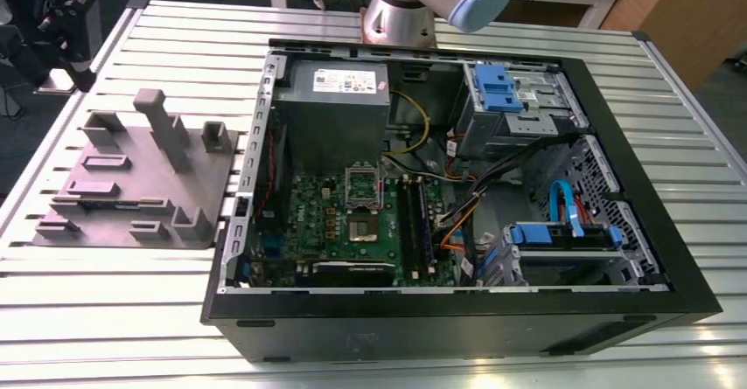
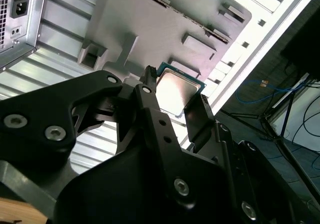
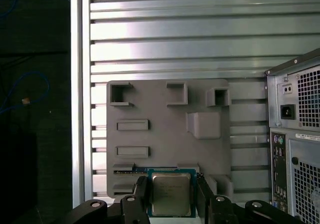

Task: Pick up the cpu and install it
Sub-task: 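Pick up the cpu and move it towards the insertion slot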

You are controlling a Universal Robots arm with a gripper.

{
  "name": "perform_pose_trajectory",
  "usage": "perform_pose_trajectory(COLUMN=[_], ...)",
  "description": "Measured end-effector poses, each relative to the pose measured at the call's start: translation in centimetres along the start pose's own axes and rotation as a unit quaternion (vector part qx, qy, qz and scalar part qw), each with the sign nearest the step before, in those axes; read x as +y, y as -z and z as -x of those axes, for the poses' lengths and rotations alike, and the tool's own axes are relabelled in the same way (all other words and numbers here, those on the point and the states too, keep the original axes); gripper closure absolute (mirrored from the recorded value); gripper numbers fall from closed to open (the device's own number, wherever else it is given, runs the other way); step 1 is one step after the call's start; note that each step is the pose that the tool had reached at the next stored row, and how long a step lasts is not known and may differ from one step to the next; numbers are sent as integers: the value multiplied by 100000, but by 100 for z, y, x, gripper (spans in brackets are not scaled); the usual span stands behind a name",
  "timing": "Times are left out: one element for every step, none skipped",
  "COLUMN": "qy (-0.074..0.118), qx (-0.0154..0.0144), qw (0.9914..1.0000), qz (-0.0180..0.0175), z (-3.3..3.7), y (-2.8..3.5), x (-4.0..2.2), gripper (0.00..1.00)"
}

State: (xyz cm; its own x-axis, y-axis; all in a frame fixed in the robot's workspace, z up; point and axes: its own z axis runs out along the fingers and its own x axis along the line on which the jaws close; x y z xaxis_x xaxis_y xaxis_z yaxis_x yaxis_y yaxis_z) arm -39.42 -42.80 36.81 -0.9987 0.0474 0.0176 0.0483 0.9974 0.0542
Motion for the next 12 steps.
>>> perform_pose_trajectory(qy=[-4,-9,-16,-20,-27,-31,-38,-42,-48,-53,-57,-59], qx=[3,-3,-1,3,-1,-1,-2,1,0,-2,2,0], qw=[100000,100000,100000,100000,100000,100000,100000,100000,100000,100000,100000,100000], qz=[-5,-2,-1,-5,-1,-2,-1,-4,-2,-1,-5,-1], z=[3,7,10,13,17,21,24,27,30,33,38,40], y=[1,0,0,1,0,1,1,1,1,1,1,1], x=[0,0,1,1,1,1,1,1,1,2,2,2], gripper=[53,53,53,53,53,53,53,53,53,53,53,53])
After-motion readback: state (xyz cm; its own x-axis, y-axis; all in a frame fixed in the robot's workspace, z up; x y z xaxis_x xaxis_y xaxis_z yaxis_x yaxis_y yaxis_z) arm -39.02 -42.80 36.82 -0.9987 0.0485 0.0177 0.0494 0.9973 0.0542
